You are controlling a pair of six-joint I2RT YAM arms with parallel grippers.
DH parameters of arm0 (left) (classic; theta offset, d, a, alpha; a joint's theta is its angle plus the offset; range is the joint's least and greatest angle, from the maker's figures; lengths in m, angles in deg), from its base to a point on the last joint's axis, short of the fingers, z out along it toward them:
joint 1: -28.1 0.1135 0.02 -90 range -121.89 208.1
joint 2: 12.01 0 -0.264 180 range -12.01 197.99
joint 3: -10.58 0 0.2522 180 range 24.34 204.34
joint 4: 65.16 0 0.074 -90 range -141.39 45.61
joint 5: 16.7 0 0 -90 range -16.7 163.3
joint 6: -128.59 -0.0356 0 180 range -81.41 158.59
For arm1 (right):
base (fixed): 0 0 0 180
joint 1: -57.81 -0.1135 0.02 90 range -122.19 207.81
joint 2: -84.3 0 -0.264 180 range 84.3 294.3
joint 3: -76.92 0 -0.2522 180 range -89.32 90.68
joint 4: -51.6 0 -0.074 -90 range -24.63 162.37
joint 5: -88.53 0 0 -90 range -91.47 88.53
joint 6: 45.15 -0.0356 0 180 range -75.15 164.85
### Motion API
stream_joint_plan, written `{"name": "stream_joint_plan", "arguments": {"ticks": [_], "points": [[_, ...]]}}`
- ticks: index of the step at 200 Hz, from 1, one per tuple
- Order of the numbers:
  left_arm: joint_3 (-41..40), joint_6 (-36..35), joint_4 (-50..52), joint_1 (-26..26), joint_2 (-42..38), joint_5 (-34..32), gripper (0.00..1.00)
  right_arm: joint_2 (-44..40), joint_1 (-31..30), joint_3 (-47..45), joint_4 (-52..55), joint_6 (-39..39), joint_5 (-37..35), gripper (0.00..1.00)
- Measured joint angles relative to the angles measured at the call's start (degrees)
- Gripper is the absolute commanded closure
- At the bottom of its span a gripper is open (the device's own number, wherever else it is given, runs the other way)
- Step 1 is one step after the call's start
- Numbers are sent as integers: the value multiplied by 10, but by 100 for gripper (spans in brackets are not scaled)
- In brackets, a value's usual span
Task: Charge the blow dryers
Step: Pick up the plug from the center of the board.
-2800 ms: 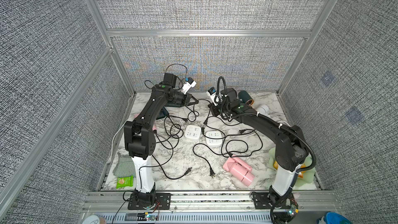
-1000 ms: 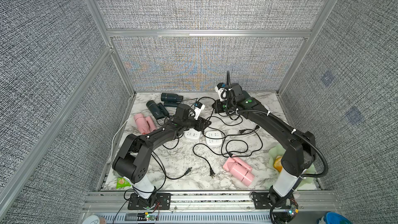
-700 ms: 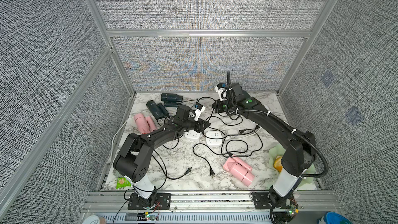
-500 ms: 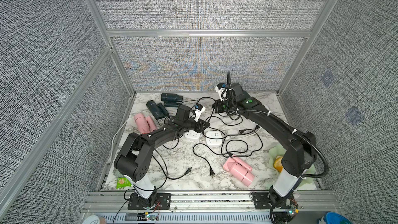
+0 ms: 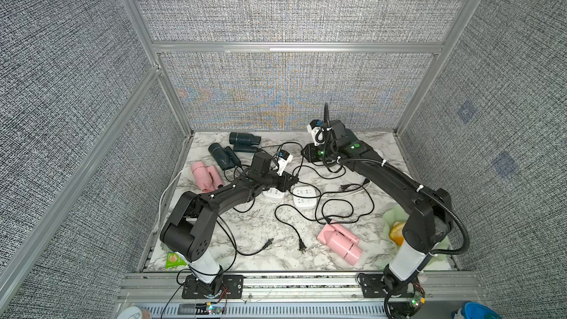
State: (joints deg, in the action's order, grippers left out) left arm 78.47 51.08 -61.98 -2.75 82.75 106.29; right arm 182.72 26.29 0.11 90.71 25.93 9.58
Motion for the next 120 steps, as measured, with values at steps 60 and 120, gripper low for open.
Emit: {"name": "stream_joint_plan", "arguments": {"ticks": [60,120], "points": [[-12,2,-6,-26,-19,-62,92,-81,13,-144,-44,-37,84,55],[-31,0,-31,-42,-30,-104,91,-50,12,-169,-97,-65,141,66]]}}
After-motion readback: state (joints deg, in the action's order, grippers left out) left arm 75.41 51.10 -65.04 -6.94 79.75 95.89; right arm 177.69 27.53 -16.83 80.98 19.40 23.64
